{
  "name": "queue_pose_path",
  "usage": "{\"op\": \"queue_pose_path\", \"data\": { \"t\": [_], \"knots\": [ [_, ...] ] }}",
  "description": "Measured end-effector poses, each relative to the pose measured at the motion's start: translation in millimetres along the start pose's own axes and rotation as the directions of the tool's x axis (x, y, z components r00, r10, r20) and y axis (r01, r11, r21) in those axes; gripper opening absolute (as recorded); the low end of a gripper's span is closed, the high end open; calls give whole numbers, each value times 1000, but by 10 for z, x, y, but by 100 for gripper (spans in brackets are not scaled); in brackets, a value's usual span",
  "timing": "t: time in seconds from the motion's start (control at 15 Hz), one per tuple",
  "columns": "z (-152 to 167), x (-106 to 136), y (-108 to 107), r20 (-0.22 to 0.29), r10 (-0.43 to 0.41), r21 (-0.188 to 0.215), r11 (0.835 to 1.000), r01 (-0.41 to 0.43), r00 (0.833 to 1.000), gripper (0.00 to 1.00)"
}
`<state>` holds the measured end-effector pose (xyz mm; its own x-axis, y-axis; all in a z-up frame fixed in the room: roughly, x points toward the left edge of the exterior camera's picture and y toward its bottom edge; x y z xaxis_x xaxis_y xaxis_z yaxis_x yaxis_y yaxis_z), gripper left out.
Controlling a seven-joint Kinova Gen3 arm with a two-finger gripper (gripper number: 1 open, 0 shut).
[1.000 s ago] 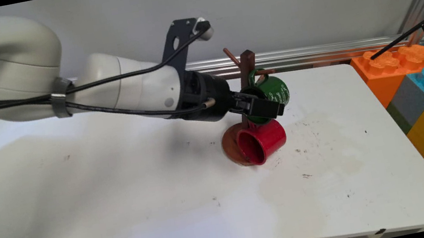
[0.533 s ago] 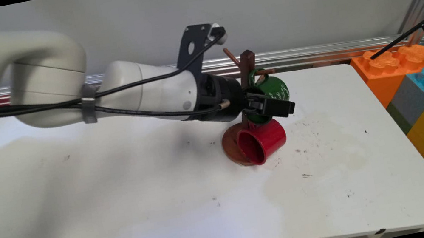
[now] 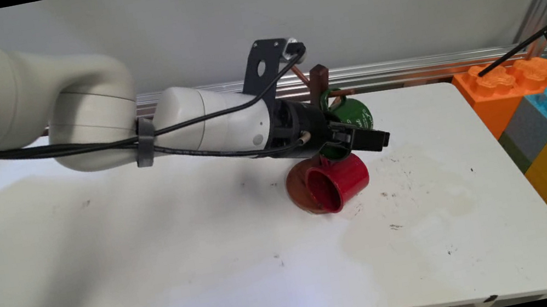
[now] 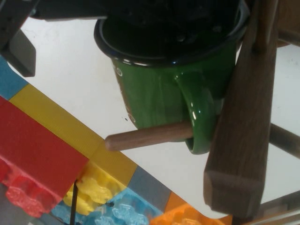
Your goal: Pick up the green mug from the rack, then place the picked object on the table
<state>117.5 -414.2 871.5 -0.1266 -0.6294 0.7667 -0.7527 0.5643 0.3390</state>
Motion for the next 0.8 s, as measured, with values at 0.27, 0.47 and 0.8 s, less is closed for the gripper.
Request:
{"op": "queue_pose_path", "data": {
  "t": [0.27,0.47,0.8],
  "knots": [
    [29,-24,-12,-1,-5,1,1000,5,1000,0],
    [44,-41,-28,1,-7,5,1000,7,1000,0],
    [45,-62,-66,-1,1,12,1000,-1,1000,0]
  ]
}}
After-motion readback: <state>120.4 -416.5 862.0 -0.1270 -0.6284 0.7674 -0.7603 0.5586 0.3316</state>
